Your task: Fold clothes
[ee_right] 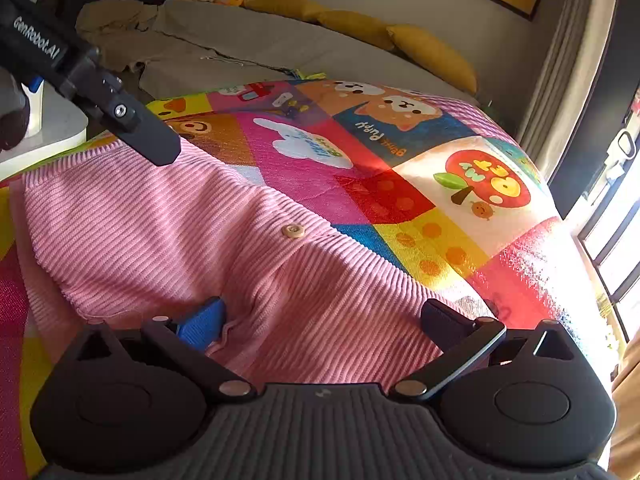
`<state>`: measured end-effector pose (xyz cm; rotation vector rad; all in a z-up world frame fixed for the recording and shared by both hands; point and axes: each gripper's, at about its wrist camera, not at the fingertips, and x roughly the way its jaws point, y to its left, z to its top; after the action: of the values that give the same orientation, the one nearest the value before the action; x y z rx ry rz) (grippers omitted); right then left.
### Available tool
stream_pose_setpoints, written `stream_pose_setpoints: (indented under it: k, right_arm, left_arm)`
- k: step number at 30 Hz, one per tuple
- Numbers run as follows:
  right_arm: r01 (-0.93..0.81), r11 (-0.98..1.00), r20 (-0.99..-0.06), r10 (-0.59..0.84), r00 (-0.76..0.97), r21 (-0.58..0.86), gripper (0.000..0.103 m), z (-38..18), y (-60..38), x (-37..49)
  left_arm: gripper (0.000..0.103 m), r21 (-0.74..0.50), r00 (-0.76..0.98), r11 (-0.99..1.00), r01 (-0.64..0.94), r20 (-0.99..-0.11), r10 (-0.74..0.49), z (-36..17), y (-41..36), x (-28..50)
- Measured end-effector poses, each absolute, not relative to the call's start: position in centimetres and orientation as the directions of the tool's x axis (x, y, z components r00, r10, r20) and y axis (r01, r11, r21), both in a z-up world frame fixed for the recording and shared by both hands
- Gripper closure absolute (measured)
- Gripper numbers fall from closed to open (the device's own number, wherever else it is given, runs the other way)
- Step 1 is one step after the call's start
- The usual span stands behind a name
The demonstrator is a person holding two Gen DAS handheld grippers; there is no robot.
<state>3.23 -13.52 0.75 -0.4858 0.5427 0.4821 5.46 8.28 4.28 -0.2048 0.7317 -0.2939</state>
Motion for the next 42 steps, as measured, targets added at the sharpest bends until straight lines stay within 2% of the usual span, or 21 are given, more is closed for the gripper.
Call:
stream_pose_setpoints:
  k: [3,7,11,14,18,20,23,26,29,31,32,36,42]
  right_arm:
    - [-0.513,0.827,-0.548,0.326,0.770,-0.231,0.000,2.8,-15.8,2.7]
    - [-0.480,0.855,-0.533,0.317,0.785,-0.197,0.000,3.2,-16.7,2.9]
    - [-0.472,0.866,-0.637,0.271,0.721,-0.166,0.000,-0.1,-15.4,4.5]
    - [-0.436,0.898,-0.652,0.298,0.697,-0.056,0.000,-1.1,-16.0,5.0]
    - [-0.458,0.889,-0.697,0.346,0.628,0.029,0.000,-0.8,-17.1,5.5]
    - [-0.533,0.846,-0.704,0.389,0.594,0.018,0.000,0.1,-17.5,4.8]
    - [-0.525,0.850,-0.622,0.428,0.656,0.031,0.000,2.2,-18.8,4.0]
    - [-0.474,0.875,-0.562,0.444,0.697,0.104,0.000,3.3,-19.5,5.5]
    - [-0.423,0.871,-0.584,0.483,0.652,0.248,0.000,2.0,-19.8,8.8]
    - [-0.346,0.879,-0.653,0.476,0.589,0.328,0.000,-0.2,-19.9,11.0]
    - [-0.352,0.882,-0.628,0.471,0.619,0.314,0.000,-0.6,-19.8,10.8]
    - [-0.374,0.899,-0.635,0.427,0.644,0.226,0.000,-0.8,-18.6,9.4]
    - [-0.421,0.882,-0.664,0.445,0.601,0.210,0.000,-0.3,-19.2,8.9]
  left_arm:
    - [0.009,-0.173,0.709,0.975,0.139,-0.670,-0.219,3.3,8.5,5.9]
    - [0.009,-0.203,0.728,0.972,0.121,-0.648,-0.226,3.9,9.0,6.2]
    - [0.009,-0.337,0.727,0.915,0.220,-0.569,-0.384,5.3,7.8,5.9]
    - [0.007,-0.426,0.714,0.856,0.292,-0.499,-0.491,6.2,7.0,5.7]
    - [0.007,-0.419,0.654,0.876,0.239,-0.598,-0.464,2.6,5.9,7.0]
    - [0.007,-0.425,0.648,0.876,0.228,-0.605,-0.462,1.4,6.3,7.2]
    - [0.007,-0.423,0.652,0.877,0.226,-0.603,-0.459,0.7,6.9,7.4]
    - [0.007,-0.436,0.653,0.873,0.218,-0.600,-0.463,0.7,7.1,7.7]
    - [0.006,-0.437,0.657,0.873,0.217,-0.596,-0.462,0.5,7.1,7.9]
    - [0.005,-0.438,0.661,0.872,0.220,-0.590,-0.463,0.4,7.1,7.9]
    - [0.005,-0.437,0.662,0.872,0.221,-0.589,-0.463,0.4,7.1,7.9]
    - [0.003,-0.425,0.667,0.874,0.236,-0.583,-0.464,0.3,6.9,7.6]
    - [0.001,-0.421,0.675,0.875,0.240,-0.575,-0.462,0.2,6.7,7.6]
